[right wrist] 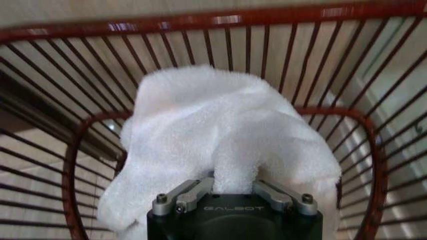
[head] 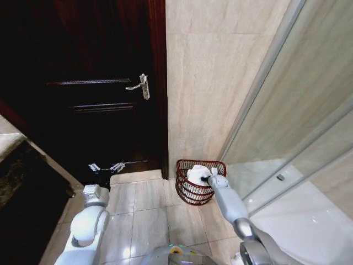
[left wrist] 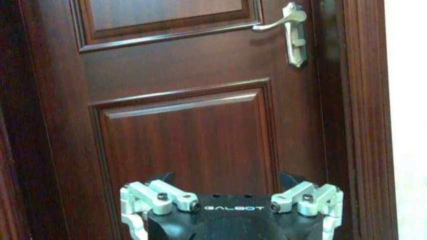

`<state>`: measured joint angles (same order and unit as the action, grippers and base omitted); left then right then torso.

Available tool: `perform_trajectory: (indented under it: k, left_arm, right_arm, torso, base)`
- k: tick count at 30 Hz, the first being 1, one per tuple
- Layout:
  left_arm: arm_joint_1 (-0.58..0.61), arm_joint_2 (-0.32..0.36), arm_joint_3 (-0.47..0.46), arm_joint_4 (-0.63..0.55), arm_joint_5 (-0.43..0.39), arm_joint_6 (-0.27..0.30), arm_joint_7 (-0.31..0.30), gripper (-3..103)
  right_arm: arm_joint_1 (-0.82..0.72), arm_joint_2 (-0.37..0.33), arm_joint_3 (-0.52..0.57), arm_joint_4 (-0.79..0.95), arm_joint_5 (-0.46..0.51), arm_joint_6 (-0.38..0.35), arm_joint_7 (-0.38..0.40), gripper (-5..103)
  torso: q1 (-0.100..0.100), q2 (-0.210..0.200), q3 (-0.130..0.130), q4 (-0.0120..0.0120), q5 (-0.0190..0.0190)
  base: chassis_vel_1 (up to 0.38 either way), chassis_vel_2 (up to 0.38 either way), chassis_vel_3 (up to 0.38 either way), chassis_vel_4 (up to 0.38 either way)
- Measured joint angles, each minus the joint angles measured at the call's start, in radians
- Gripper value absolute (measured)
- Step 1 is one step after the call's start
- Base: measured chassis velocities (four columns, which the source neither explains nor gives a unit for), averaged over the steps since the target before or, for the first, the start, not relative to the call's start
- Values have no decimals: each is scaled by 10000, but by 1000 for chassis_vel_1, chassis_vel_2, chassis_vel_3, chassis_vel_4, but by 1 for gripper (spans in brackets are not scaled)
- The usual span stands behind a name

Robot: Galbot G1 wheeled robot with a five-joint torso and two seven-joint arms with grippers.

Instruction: Discard the used towel into the hamper.

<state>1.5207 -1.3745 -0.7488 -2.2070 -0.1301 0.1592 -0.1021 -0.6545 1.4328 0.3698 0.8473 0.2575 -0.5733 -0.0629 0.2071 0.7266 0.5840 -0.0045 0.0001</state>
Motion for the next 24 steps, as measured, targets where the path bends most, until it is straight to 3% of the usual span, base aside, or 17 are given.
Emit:
perform_trajectory:
  k: [1,3,5,9,11,17,20,22,24]
  left_arm:
    - [0,0,0,0,0,0,0,100]
    - [0,0,0,0,0,0,0,100]
    - [0,0,0,0,0,0,0,100]
    - [0,0,0,0,0,0,0,100]
    - [0,0,0,0,0,0,0,100]
    - [0,0,0,0,0,0,0,100]
    - [0,0,0,0,0,0,0,100]
    - [0,0,0,0,0,0,0,100]
    - [0,0,0,0,0,0,0,100]
  right_arm:
    - [0,0,0,0,0,0,0,8]
    - [-113,-217,-82,596,143,-77,77,19]
    - [-150,-310,-111,830,204,-137,113,19]
    - [-372,-786,-197,1931,426,-682,168,41]
    - [-414,-852,-211,2095,448,-739,164,41]
    - [-1138,-1796,-503,4157,1190,-944,230,68]
    - [-1633,-2138,-529,5113,1414,-809,385,79]
    - [-2125,-2355,-519,5879,1488,-229,637,89]
    - [-2436,-2445,-475,6321,1489,137,770,89]
  torso:
    - [0,0,0,0,0]
    - [0,0,0,-1,-1]
    - [0,0,0,-2,-1]
    - [0,0,0,-2,0]
    - [0,0,0,-1,0]
    - [0,0,-2,-2,0]
    - [0,0,-2,-2,1]
    - [0,0,-2,-1,0]
    - [0,0,-2,-2,1]
  base:
    - [0,0,0,0]
    - [0,0,0,0]
    - [0,0,0,0]
    - [0,0,0,0]
    - [0,0,0,0]
    - [0,0,0,0]
    - [0,0,0,0]
    - [0,0,0,0]
    - [0,0,0,0]
